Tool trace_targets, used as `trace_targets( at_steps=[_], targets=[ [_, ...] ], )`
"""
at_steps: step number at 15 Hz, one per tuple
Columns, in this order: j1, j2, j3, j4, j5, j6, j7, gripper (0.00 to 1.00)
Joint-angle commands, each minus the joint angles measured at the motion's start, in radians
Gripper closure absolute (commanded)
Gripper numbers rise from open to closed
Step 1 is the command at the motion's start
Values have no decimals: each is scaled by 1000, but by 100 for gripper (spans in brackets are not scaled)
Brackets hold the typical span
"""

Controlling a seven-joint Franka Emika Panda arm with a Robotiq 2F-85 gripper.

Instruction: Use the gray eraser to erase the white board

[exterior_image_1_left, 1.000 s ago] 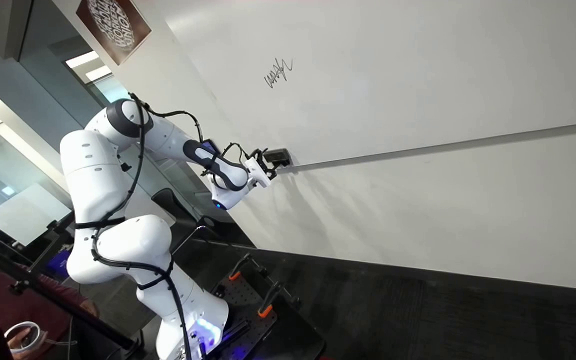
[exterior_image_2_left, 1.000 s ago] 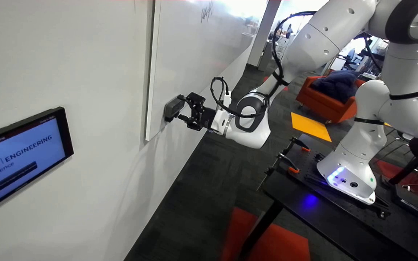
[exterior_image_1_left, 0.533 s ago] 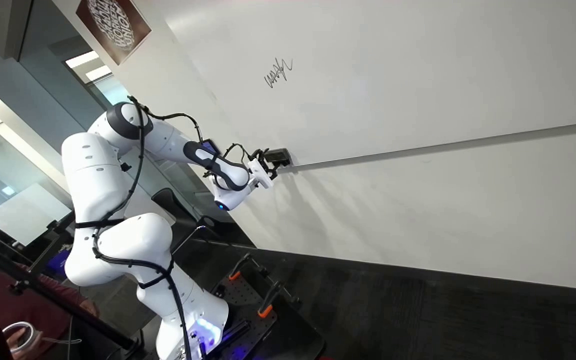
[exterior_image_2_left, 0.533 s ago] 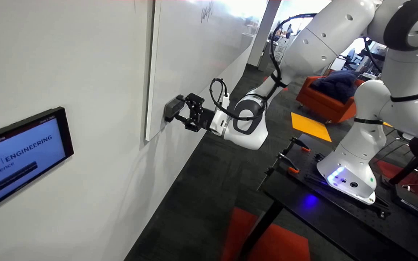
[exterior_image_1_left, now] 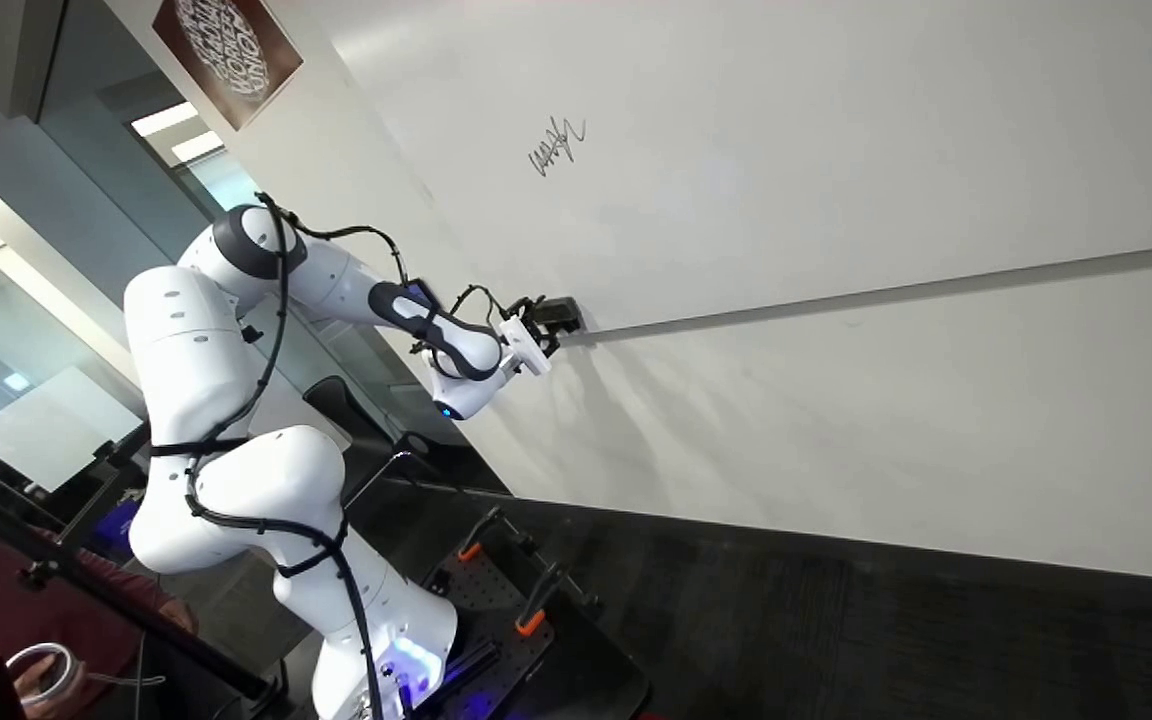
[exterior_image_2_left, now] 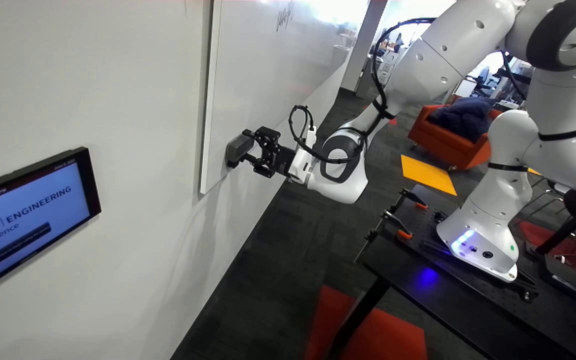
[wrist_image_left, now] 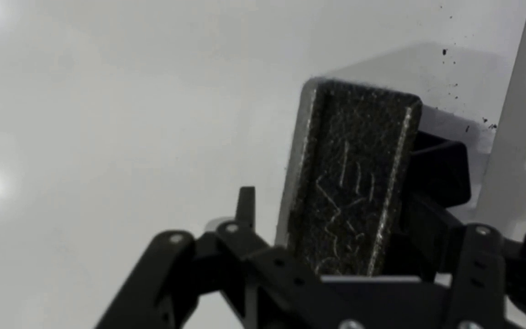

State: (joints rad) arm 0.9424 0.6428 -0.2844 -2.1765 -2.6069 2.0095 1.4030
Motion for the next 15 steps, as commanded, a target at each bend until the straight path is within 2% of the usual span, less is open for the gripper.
trace_targets(
  at_steps=[1,3,4,7,10,11,12,15],
  targets=[
    [29,18,-28,17,0,-11,36,51],
    [31,18,-30,17,0,-14,36,66],
    [29,16,-28,15,1,-15,35,69],
    [9,-5,-11,-4,1,-25,18,69],
    [24,-48,-11,-51,36,-54,-5,69],
    [-157,-96,165,-78,7,-128,-93,69],
    [-172,-114,188,-100,14,-166,-99,69],
    [-310,-181,339,-177,26,-266,-146,69]
  ],
)
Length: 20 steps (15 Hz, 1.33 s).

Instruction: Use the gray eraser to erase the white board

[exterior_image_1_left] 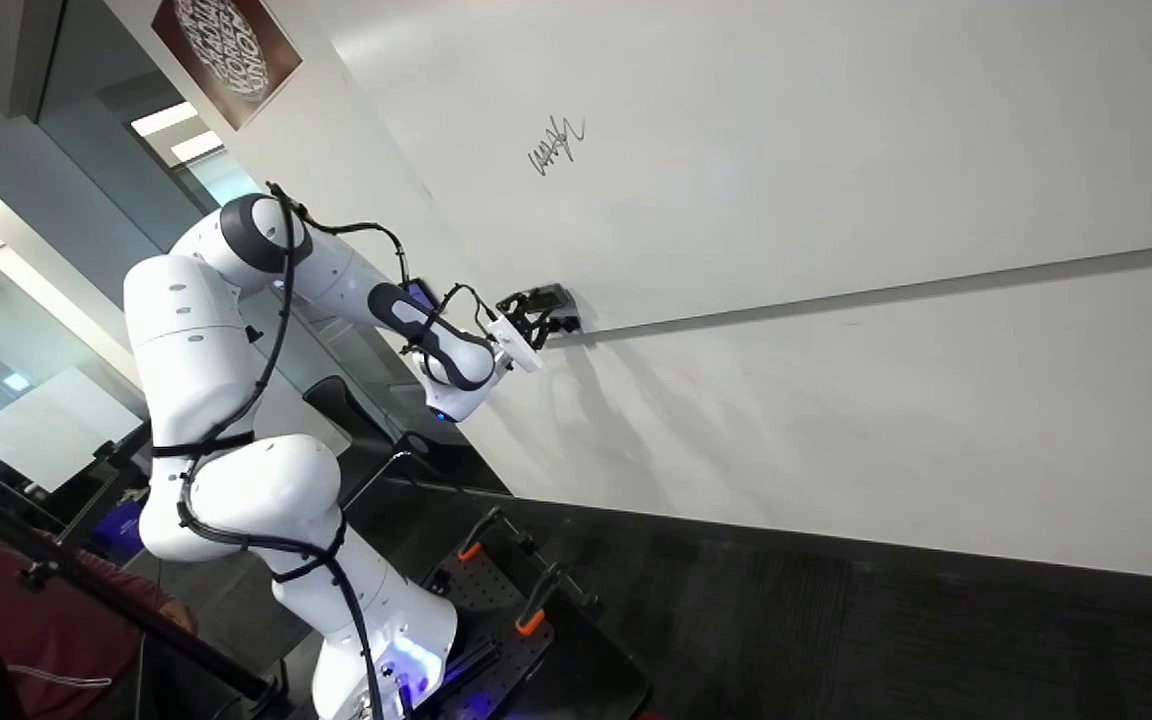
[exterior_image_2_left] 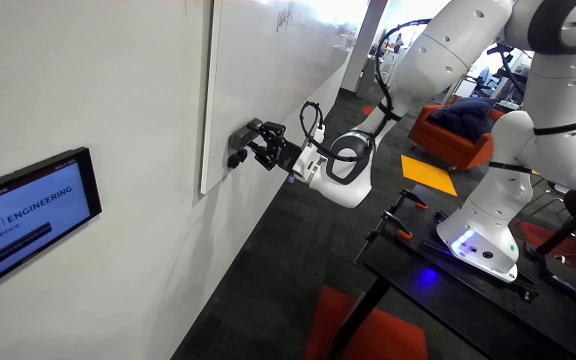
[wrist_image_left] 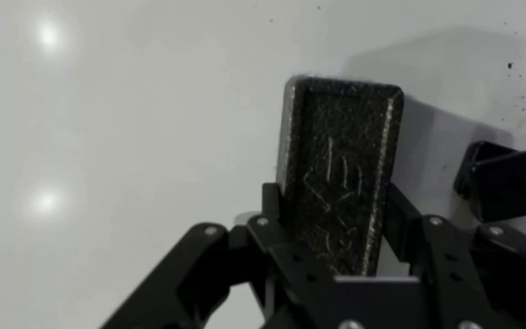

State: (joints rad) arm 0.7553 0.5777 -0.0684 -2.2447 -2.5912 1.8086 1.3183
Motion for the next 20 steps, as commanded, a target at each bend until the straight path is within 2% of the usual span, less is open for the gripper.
trace_targets(
  at_steps=[1,4,6,7,10,11,13,16,20],
  targets=[
    [-167,-141,166,-132,20,-77,-77,69],
    [-280,-239,275,-194,65,-22,-173,69],
    [-306,-282,334,-225,85,-34,-297,69],
    [-343,-190,346,-163,48,-62,-214,44],
    [-346,-243,376,-200,66,-59,-283,44],
    [-345,-246,377,-204,66,-59,-285,69],
    [-391,-296,408,-200,80,65,-192,69],
    [-472,-474,428,-268,28,294,-49,69],
    [-526,-679,384,-267,-20,588,159,69]
  ],
)
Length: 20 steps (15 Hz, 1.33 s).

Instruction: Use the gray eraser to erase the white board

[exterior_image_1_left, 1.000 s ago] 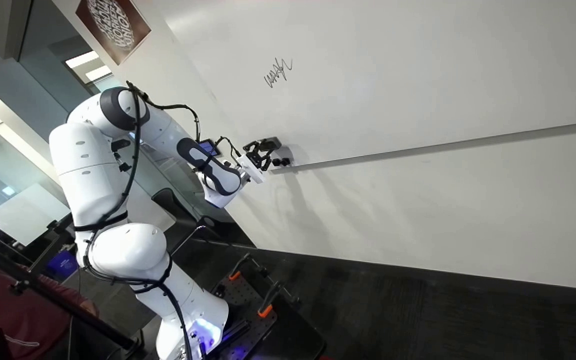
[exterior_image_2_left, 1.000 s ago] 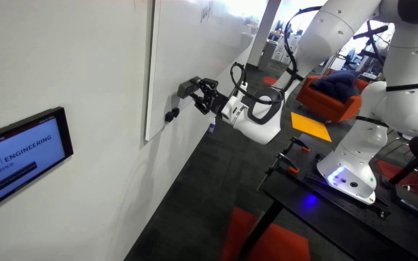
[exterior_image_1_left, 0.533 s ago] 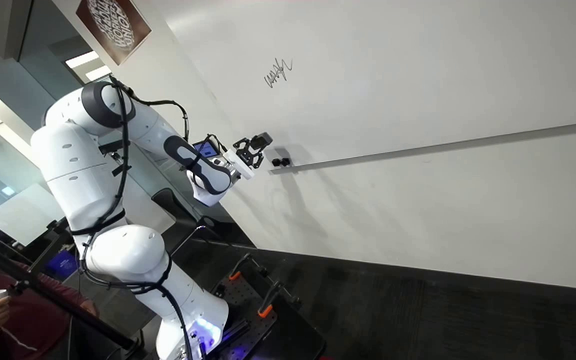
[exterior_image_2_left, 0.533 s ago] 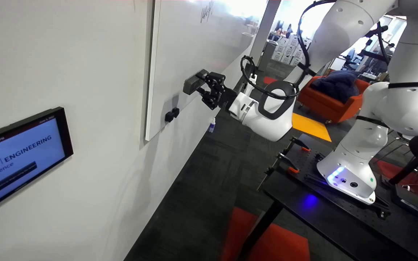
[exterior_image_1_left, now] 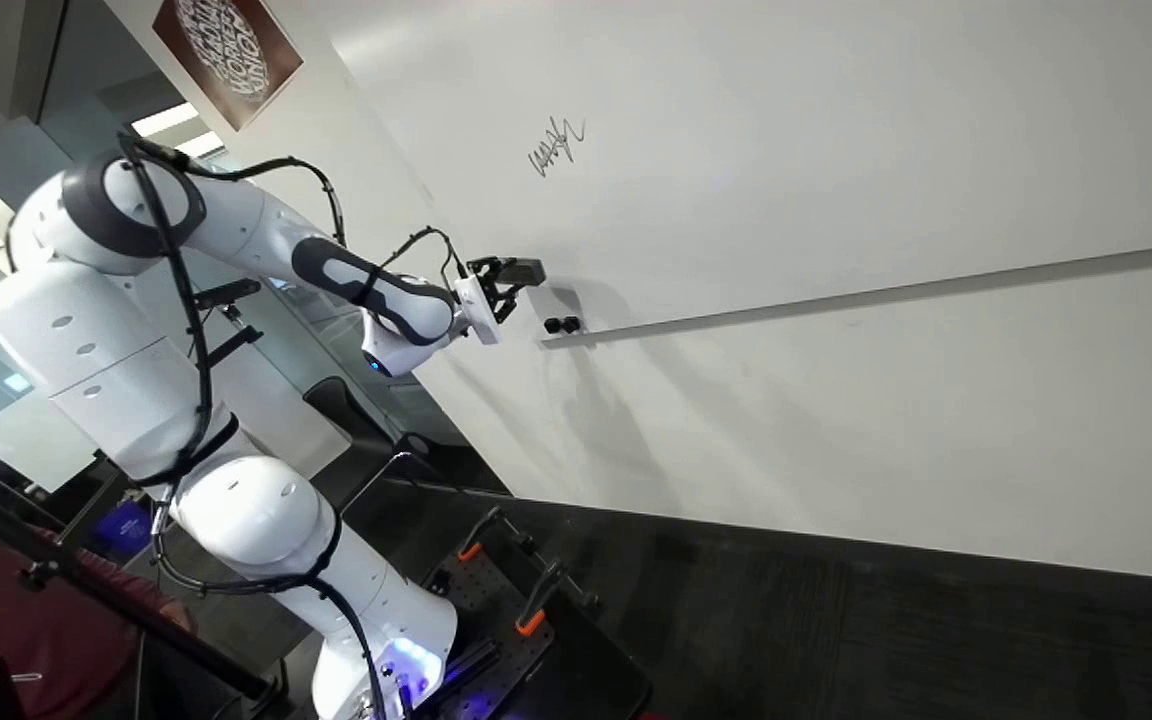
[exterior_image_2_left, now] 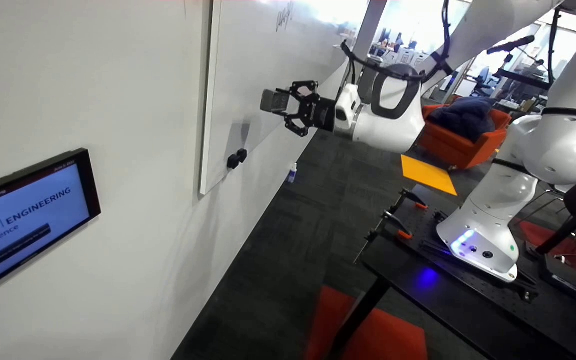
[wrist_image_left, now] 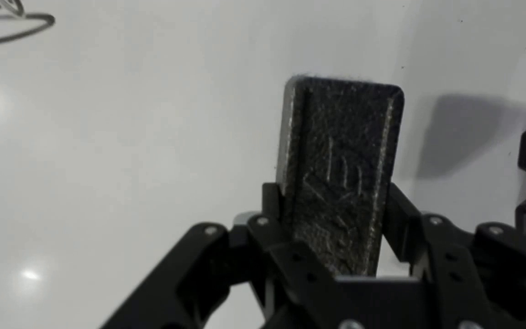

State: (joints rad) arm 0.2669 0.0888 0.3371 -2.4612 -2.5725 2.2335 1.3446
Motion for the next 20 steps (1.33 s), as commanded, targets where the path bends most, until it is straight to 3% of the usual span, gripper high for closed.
trace_targets(
  at_steps=[1,3,5,6,7,11,12,16,17,20],
  targets=[
    [-37,-246,-42,-47,-38,221,160,69],
    [-27,-353,-100,-45,-50,303,223,69],
    [-10,-421,-159,-30,-22,379,198,69],
    [-9,-428,-170,-32,29,381,117,69],
    [18,-371,-180,-6,-5,353,150,44],
    [23,-417,-205,-25,21,371,117,44],
    [22,-402,-209,-13,14,357,129,69],
    [37,-342,-316,126,-84,467,248,69],
    [37,-337,-308,165,-26,490,220,69],
    [89,-296,-381,294,-30,573,240,69]
  ],
)
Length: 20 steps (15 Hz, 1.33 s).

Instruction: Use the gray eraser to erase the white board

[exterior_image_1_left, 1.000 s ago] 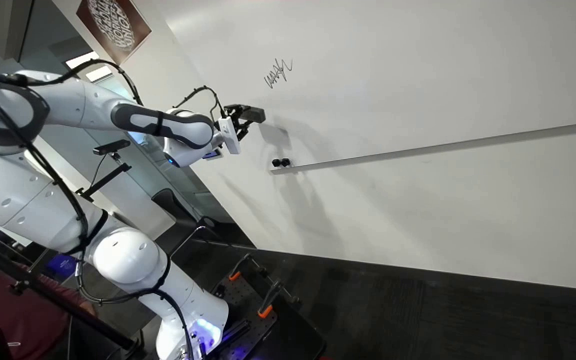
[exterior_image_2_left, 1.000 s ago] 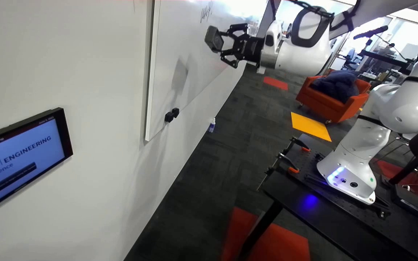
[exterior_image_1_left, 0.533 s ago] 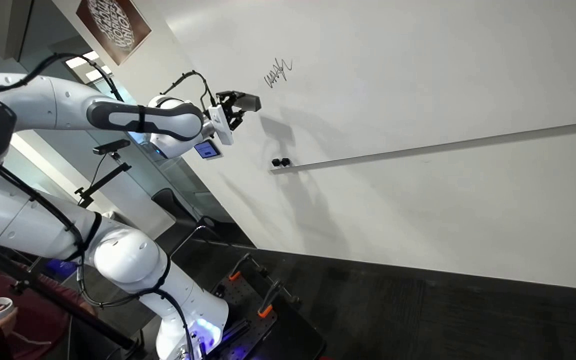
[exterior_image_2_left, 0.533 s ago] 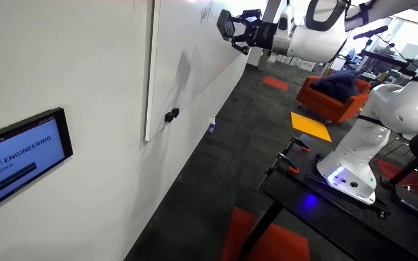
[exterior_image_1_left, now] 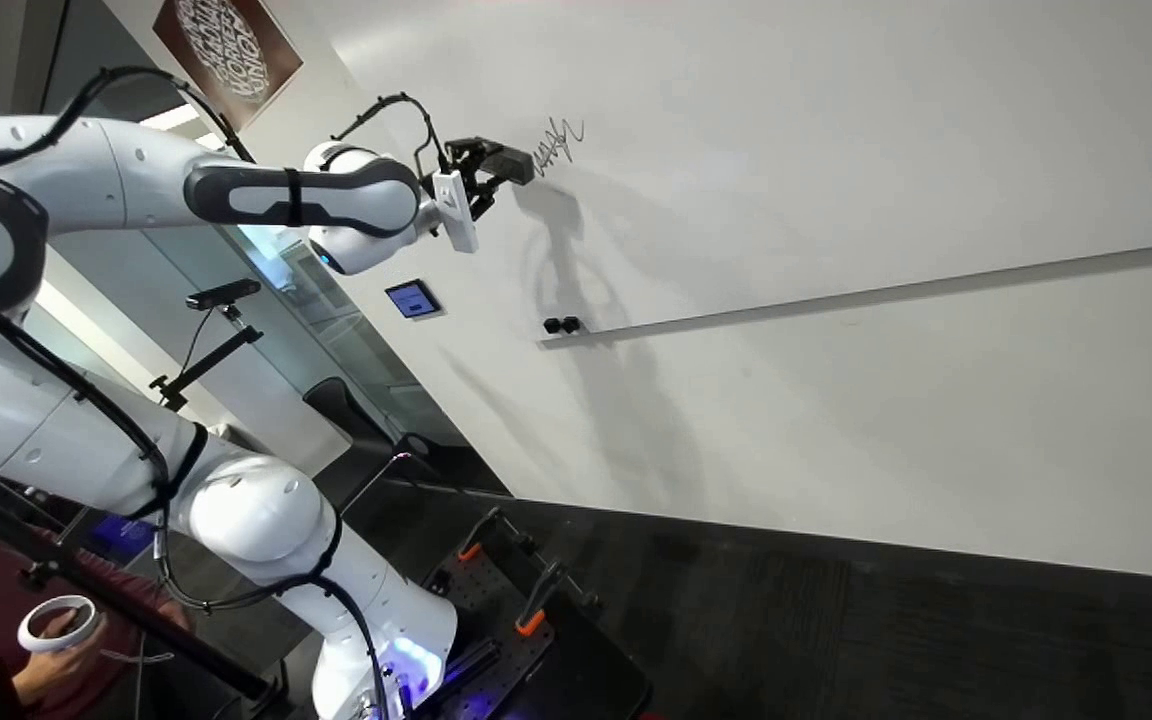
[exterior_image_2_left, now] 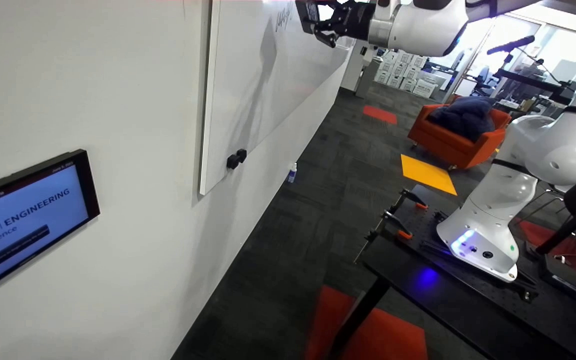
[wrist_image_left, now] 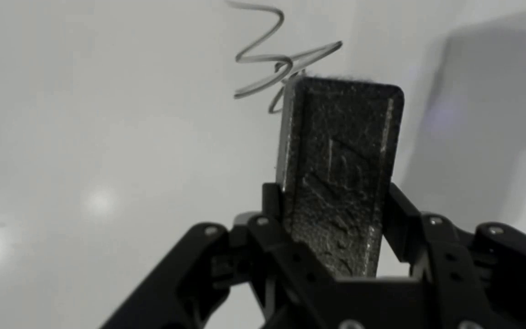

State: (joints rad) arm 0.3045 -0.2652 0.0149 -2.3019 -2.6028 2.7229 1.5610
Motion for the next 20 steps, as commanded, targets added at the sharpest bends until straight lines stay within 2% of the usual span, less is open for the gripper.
trace_targets(
  at_steps=[1,5,11,16,20],
  targets=[
    [76,70,-83,173,1,105,25,69],
    [160,131,-182,300,3,213,38,69],
    [231,240,-302,430,3,365,98,69],
    [272,285,-351,473,3,439,173,69],
    [296,302,-367,458,3,443,220,69]
  ],
)
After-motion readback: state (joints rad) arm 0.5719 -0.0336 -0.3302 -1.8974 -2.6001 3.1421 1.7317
